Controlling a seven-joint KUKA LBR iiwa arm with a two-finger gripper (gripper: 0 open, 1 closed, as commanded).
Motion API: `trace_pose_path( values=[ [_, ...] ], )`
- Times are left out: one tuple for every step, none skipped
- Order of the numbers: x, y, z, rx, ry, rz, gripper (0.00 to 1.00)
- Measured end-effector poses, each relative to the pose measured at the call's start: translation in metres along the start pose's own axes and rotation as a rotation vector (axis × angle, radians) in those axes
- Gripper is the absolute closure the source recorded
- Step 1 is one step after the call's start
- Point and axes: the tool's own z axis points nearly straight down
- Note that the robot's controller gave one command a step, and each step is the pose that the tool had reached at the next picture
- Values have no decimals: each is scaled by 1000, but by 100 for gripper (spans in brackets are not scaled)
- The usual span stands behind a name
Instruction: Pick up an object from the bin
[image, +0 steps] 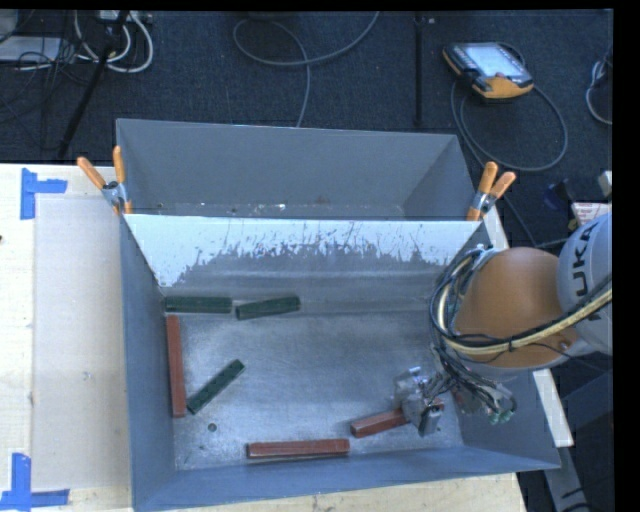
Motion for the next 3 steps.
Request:
trace_pose_path(
  values=[
    [1, 1, -15, -1, 3, 1, 100],
    [0, 1, -36, 0, 0, 1, 100],
    [-1, 1, -52, 1, -3, 1, 100]
  ],
)
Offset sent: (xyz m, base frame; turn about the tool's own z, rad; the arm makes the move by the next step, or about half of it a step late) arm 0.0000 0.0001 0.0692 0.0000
